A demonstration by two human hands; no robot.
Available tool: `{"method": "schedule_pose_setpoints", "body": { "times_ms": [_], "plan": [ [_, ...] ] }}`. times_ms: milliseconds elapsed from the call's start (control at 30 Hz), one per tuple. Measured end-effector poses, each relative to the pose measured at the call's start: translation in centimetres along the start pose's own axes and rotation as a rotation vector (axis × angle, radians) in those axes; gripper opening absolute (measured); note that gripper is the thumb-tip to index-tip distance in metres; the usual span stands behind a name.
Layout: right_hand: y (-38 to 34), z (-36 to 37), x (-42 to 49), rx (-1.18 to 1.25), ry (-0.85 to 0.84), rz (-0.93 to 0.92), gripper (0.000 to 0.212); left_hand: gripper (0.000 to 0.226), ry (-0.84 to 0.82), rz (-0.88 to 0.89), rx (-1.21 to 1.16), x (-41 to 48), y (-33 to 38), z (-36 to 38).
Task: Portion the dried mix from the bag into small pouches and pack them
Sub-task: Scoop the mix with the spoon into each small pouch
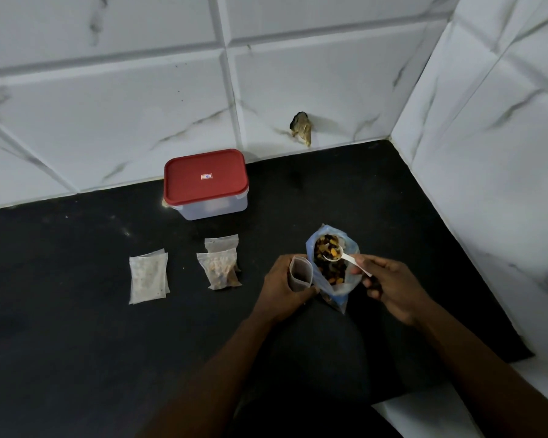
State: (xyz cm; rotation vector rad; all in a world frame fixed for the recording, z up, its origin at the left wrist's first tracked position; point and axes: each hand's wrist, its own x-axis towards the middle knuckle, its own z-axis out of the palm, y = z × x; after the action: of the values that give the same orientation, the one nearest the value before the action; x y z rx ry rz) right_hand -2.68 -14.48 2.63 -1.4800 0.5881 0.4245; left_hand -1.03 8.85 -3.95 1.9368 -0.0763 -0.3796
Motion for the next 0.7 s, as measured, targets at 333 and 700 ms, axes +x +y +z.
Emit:
{"method": "schedule_pose_setpoints", "body": {
  "times_ms": [333, 700],
  "plan": [
    [-1.2, 2.4, -2.3, -0.242, -0.148, -0.146, 0.018, 0.047, -0.012, 0.056, 0.103, -0.3, 0.3, 0.0],
    [0.6, 4.6, -2.8, -0.788, -0.013, -0.647, 0.017, 0.041, -0.007, 0.071, 0.072, -0.5, 1.2, 0.2]
  ]
}}
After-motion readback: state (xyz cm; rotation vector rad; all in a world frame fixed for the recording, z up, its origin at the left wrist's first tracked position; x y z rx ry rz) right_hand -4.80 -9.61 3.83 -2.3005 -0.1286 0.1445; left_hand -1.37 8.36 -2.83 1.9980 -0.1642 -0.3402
